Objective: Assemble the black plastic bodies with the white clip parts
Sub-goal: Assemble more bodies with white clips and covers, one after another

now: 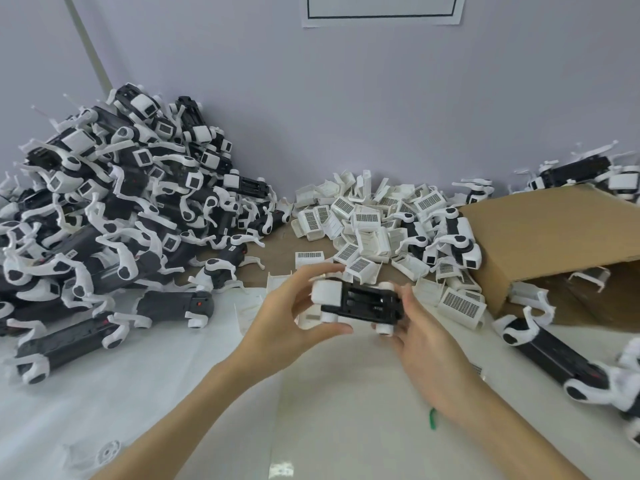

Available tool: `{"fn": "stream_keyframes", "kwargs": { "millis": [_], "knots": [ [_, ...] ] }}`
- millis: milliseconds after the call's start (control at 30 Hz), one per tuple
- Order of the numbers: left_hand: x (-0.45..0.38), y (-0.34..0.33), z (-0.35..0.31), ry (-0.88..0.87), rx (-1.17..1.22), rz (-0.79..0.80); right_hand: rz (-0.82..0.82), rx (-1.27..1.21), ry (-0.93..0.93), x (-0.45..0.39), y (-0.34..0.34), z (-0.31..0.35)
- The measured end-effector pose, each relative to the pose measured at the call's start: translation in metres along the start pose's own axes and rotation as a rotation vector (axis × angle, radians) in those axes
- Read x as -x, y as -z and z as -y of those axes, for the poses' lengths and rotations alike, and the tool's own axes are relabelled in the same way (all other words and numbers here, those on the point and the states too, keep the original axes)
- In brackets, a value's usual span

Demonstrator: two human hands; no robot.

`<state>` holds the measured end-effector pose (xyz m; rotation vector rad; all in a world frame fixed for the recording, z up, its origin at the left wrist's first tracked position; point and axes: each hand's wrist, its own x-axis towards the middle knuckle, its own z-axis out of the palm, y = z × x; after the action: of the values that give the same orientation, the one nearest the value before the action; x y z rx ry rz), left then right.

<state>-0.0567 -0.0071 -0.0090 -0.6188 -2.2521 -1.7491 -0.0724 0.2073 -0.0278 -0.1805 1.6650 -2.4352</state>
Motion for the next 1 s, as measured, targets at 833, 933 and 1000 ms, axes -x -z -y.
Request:
{"fn": "stream_keyframes", "kwargs": {
  "millis": [833, 933, 1000],
  "knots": [
    [0.009, -0.026, -0.008, 0.105, 0.097, -0.074, -0.075, 0.026, 0.097, 0.007, -0.004, 0.005],
    [0.012, -0.017, -0.003, -0.017, -0.306, 0.114, -0.076, 0.025, 0.093, 0.005, 0.000, 0.007],
    [0.014, -0.013, 0.008, -0.175, -0.806, 0.169, -0.084, 0.014, 0.046, 0.005, 0.002, 0.010]
  ]
}}
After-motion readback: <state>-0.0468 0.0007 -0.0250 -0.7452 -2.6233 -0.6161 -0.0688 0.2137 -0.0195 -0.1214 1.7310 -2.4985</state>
